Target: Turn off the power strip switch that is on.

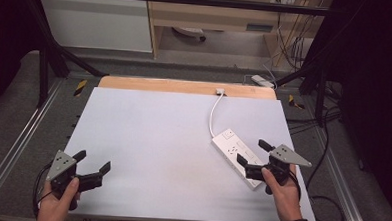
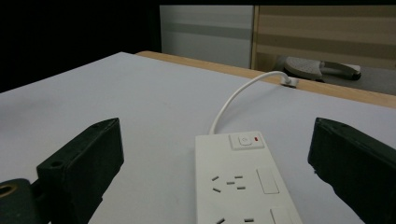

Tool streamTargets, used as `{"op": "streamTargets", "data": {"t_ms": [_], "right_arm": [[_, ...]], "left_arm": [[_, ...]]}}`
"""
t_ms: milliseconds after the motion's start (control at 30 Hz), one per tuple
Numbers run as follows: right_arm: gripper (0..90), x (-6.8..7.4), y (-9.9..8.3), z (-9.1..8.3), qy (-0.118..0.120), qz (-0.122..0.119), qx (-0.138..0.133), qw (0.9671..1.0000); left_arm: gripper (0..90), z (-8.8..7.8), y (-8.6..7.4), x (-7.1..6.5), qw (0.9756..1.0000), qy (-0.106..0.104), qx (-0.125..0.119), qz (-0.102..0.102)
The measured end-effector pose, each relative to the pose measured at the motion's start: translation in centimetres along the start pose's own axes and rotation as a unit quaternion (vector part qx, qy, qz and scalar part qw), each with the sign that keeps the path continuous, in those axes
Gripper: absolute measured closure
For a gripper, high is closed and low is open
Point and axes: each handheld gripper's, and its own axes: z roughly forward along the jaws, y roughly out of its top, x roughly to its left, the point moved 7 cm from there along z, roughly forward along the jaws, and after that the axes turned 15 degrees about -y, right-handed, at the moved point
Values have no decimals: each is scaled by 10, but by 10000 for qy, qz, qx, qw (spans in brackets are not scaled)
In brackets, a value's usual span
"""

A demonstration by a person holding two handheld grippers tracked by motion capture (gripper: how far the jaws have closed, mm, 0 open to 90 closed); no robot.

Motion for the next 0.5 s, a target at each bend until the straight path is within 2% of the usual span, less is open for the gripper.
{"op": "streamTargets", "data": {"t_ms": [267,500], "right_arm": [[13,-7,2,-2,-253,-21,-117,9996],[16,-15,0,-6,-352,-86,-159,9992]], "left_arm": [[55,0,-1,0,10000,1,17,-11],[55,0,-1,0,10000,0,8,-6]]}}
